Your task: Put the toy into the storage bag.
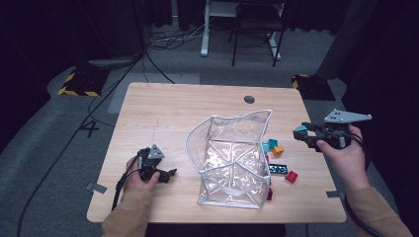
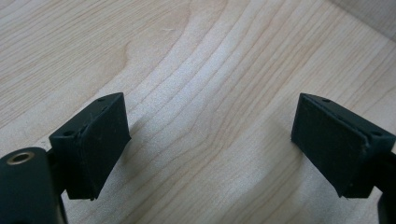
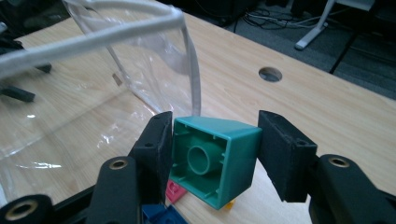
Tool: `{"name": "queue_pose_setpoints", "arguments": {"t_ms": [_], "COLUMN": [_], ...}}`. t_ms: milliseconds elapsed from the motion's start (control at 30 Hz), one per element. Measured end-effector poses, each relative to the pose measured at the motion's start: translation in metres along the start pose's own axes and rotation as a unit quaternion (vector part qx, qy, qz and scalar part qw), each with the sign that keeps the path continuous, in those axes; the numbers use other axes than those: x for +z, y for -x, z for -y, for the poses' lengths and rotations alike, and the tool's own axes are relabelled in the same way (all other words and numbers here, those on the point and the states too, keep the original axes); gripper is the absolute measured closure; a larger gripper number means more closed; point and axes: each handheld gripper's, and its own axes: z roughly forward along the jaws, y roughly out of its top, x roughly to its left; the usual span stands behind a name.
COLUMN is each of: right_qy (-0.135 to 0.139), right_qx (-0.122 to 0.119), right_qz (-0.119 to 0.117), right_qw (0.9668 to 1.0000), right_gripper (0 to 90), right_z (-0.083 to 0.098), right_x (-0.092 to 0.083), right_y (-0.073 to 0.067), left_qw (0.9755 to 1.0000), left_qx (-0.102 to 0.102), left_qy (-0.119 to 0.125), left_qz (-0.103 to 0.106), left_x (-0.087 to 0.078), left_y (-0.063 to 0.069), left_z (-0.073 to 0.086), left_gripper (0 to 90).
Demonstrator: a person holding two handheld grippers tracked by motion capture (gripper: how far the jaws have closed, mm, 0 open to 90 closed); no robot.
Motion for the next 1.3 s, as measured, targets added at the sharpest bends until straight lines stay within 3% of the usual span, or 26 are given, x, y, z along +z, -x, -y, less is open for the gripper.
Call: {"name": "queue_pose_setpoints", "arguments": {"t_ms": [433, 767, 1300], "right_qy": [0.02, 0.022, 0.013], "right_qx": [-0.03, -0.048, -0.078], "right_qz": [-0.028, -0.051, -0.113], "right_qw": [0.999, 0.9973, 0.9905], "right_gripper": [47.4, 47.4, 47.4], "right_z": [-0.043, -0.072, -0.11], "right_x": [0.001, 0.01, 0.048], "right_y": [-0.025, -0.053, -0.105], "left_qw": [1.0, 1.0, 1.0], "left_qx": [0.001, 0.002, 0.002], "left_qy": [0.0, 0.0, 0.0], "left_qz": [0.001, 0.001, 0.0], "left_x": [0.0, 0.0, 0.0], "left_y": [-0.001, -0.002, -0.003], "left_z": [0.0, 0.0, 0.0], "left_gripper": [12.2, 12.3, 12.4]}}
